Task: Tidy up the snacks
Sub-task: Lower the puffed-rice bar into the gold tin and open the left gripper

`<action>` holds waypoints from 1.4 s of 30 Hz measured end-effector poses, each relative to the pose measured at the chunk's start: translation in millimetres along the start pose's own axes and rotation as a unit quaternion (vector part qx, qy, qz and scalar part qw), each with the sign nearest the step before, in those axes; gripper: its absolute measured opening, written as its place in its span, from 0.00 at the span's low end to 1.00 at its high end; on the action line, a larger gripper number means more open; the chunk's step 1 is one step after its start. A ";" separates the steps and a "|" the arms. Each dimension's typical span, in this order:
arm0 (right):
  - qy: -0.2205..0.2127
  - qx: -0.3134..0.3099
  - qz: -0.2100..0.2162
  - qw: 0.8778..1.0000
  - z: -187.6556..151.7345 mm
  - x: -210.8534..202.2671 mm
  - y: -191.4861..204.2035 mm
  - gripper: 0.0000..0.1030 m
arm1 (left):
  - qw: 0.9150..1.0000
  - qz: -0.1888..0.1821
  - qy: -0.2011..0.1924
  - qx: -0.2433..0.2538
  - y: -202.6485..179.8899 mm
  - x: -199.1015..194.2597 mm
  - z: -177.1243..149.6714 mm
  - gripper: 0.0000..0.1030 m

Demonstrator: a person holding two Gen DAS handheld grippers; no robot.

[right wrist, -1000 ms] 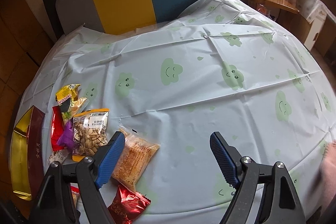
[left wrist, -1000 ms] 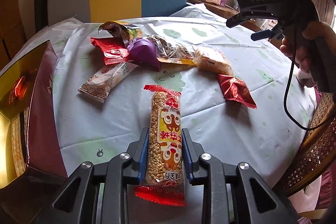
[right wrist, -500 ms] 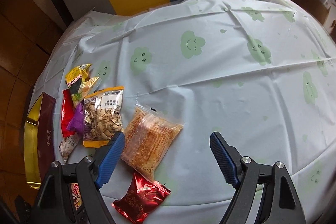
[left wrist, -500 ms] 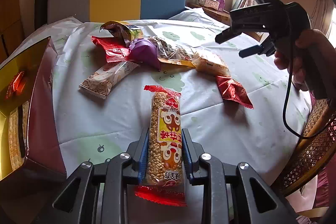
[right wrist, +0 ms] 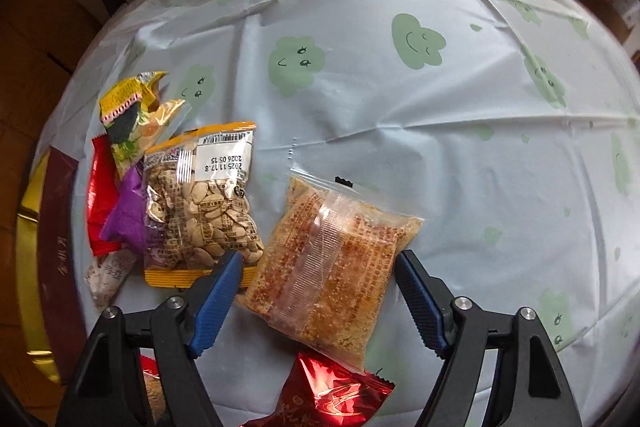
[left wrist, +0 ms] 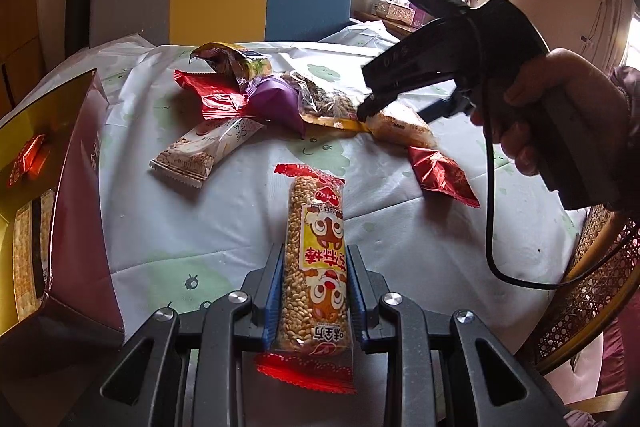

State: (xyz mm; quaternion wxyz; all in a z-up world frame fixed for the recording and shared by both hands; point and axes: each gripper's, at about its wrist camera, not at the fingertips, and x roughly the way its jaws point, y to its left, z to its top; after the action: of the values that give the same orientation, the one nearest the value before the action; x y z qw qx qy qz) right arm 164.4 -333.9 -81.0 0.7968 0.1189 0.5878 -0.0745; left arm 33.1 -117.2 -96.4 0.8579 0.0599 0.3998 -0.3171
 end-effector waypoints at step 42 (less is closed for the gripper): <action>-0.010 -0.151 -0.054 0.987 -31.9 -6.5 8.5 0.59 | 0.956 0.084 -0.041 -0.280 208.7 -51.1 89.3 0.33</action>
State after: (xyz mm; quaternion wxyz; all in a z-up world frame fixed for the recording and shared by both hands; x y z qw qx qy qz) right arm 135.3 -317.0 -82.8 0.8061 -0.0356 0.5899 -0.0293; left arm 190.0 41.6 -30.8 0.8796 -0.1624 0.4302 -0.1219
